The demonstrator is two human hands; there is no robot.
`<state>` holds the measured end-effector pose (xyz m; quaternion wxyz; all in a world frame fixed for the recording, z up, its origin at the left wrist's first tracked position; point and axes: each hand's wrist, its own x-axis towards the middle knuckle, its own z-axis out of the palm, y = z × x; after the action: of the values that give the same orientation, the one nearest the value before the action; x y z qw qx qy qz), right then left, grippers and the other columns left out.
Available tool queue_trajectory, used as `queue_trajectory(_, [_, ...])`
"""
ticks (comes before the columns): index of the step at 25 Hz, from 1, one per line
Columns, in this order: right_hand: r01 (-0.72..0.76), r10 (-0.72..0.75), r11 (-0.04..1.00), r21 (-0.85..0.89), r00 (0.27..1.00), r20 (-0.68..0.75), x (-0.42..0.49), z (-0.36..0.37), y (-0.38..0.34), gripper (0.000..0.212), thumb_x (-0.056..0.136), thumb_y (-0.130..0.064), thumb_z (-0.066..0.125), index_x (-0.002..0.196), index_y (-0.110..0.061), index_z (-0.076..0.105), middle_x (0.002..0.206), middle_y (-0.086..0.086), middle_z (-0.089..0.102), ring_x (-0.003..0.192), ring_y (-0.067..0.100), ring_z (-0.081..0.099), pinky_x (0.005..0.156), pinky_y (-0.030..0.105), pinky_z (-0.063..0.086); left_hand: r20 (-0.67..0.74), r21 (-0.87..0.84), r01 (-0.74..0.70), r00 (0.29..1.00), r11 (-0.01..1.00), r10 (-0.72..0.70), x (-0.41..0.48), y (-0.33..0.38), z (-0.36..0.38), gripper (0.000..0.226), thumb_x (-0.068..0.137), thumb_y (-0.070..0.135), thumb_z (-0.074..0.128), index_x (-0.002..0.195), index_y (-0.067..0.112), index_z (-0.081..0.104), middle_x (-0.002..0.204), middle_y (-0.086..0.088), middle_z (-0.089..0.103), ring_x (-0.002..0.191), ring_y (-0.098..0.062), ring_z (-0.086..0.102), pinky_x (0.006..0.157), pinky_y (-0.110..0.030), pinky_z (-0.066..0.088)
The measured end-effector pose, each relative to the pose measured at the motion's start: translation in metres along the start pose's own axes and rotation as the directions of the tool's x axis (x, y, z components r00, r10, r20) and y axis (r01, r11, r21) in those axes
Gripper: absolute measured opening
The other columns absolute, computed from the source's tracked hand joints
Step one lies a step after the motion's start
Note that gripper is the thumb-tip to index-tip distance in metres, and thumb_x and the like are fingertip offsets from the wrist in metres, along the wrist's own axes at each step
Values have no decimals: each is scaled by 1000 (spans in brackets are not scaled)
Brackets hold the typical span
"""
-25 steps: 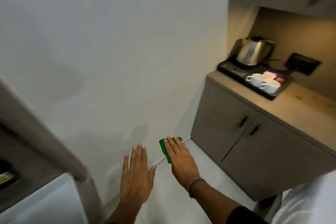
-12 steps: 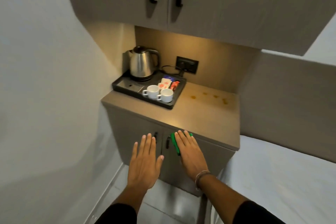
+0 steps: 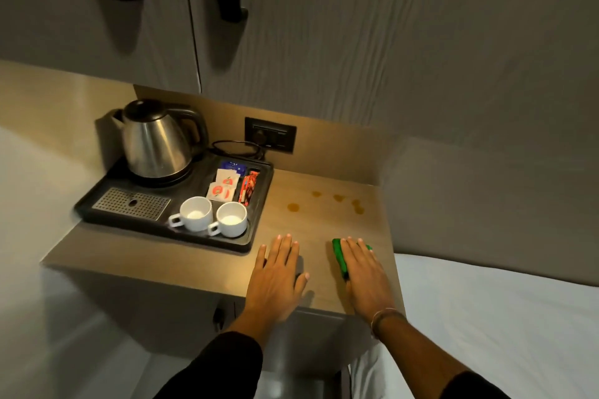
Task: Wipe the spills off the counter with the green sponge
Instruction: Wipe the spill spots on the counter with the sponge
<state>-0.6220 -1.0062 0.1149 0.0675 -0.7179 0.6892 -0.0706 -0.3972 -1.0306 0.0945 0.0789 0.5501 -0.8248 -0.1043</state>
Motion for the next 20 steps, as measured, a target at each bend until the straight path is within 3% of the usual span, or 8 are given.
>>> queue_trajectory(4, [-40, 37, 998, 55, 998, 50, 26, 4, 11, 74, 103, -23, 51, 163, -24, 8, 163, -10, -4, 160, 23, 5, 125, 39, 1, 34, -9, 9, 999, 1000, -8, 32, -8, 16, 74, 107, 59, 33, 164, 17, 9, 176, -11, 8, 160, -31, -2, 128, -61, 6])
queue_trajectory(8, [-5, 1, 1000, 24, 991, 134, 29, 14, 18, 93, 90, -73, 41, 164, -31, 2, 167, -13, -8, 158, 16, -9, 129, 49, 3, 35, -11, 35, 999, 999, -35, 34, -9, 32, 75, 105, 63, 25, 165, 22, 3, 176, -8, 1, 159, -29, -7, 127, -62, 0])
queue_trajectory(11, [-65, 63, 997, 38, 996, 65, 30, 29, 11, 90, 90, -87, 22, 162, -37, 3, 166, -15, -9, 158, 17, -10, 128, 51, 1, -1, -10, 47, 999, 999, -47, 31, -9, 37, 74, 104, 65, 19, 164, 25, 2, 176, -6, 0, 159, -27, -10, 128, -61, -3])
queue_trajectory(14, [-97, 97, 995, 1, 995, -24, 37, 42, 3, 70, 101, -69, 24, 161, -38, 7, 171, -9, 2, 159, 22, -3, 128, 53, 4, -54, -36, 60, 997, 998, -62, 31, -10, 43, 74, 104, 67, 19, 164, 27, 4, 176, -4, 2, 159, -25, -9, 127, -58, -5])
queue_trajectory(16, [-46, 46, 999, -18, 999, -21, 36, 47, 14, 61, 105, -52, 30, 161, -38, 10, 173, -6, 11, 159, 21, 1, 129, 53, 8, -72, -43, 56, 996, 998, -59, 33, -11, 47, 74, 104, 67, 20, 164, 28, 6, 176, -3, 4, 160, -24, -7, 127, -57, -3])
queue_trajectory(20, [93, -93, 995, 34, 996, -7, 37, 37, 67, 58, 106, -47, 35, 161, -41, 16, 172, -10, 16, 159, 16, 3, 129, 50, 10, -110, -65, 38, 993, 997, -45, 32, -14, 54, 73, 104, 68, 20, 164, 29, 8, 176, -1, 5, 160, -23, -7, 128, -58, 0])
